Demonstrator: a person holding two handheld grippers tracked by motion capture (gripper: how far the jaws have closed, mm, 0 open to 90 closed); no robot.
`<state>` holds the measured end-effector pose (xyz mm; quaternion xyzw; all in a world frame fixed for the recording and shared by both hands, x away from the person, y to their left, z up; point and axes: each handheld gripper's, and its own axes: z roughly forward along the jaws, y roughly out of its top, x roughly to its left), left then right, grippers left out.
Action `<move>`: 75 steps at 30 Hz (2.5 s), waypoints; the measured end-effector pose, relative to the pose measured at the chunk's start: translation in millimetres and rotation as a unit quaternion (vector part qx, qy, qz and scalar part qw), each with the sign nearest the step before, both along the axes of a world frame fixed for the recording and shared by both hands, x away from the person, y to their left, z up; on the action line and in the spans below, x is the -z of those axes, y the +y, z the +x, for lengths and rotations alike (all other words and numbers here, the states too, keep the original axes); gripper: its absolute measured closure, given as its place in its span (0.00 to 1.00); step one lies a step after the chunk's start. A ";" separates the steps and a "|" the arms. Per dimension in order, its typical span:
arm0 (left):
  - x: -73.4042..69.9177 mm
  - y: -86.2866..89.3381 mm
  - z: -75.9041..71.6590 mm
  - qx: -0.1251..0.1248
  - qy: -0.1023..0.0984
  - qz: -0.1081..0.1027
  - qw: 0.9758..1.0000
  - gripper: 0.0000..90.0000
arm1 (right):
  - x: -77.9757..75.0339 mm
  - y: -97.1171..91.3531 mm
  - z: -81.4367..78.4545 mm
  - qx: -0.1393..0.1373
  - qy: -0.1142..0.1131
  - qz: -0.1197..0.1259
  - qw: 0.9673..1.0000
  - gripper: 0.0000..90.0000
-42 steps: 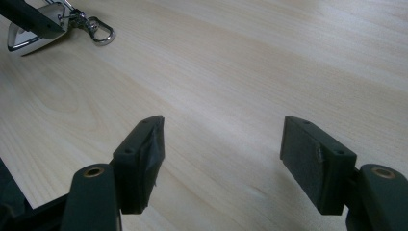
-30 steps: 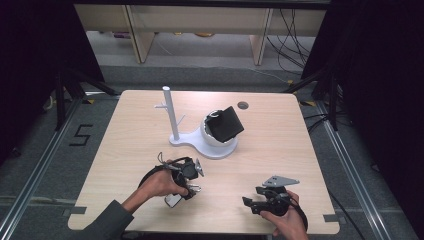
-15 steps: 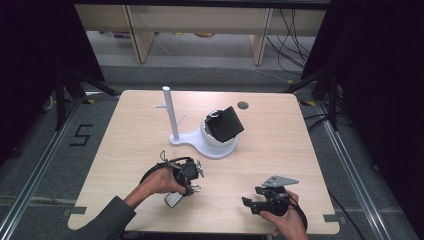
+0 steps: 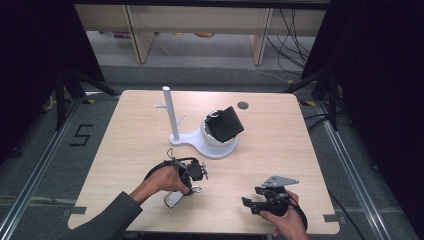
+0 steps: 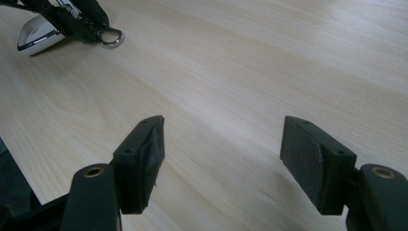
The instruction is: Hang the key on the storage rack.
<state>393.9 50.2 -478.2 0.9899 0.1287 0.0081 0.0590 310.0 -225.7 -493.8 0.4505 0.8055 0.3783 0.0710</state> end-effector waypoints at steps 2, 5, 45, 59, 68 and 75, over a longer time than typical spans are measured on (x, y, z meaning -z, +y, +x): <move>-0.2 -2.0 0.2 0.002 0.002 0.007 1.000 0.79 | 0.6 -0.3 1.0 -0.005 0.000 -0.002 1.000 0.37; -0.3 -4.6 0.4 0.004 0.004 0.018 1.000 0.81 | 0.1 0.3 -0.1 -0.002 0.005 0.001 1.000 0.37; -63.8 33.3 10.5 -0.021 -0.031 -0.040 0.998 0.84 | 2.6 -0.6 2.8 -0.003 0.005 0.005 1.000 0.37; -120.7 70.8 27.4 -0.069 -0.076 -0.049 0.993 0.84 | 2.5 -0.5 2.6 0.002 0.008 0.008 1.000 0.37; -145.2 97.6 36.8 -0.102 -0.089 -0.036 0.990 0.84 | 2.2 -0.5 2.4 -0.002 0.007 0.006 1.000 0.37; -162.2 110.7 43.7 -0.127 -0.101 -0.045 0.986 0.84 | 3.2 -0.7 3.6 -0.002 0.001 0.012 1.000 0.37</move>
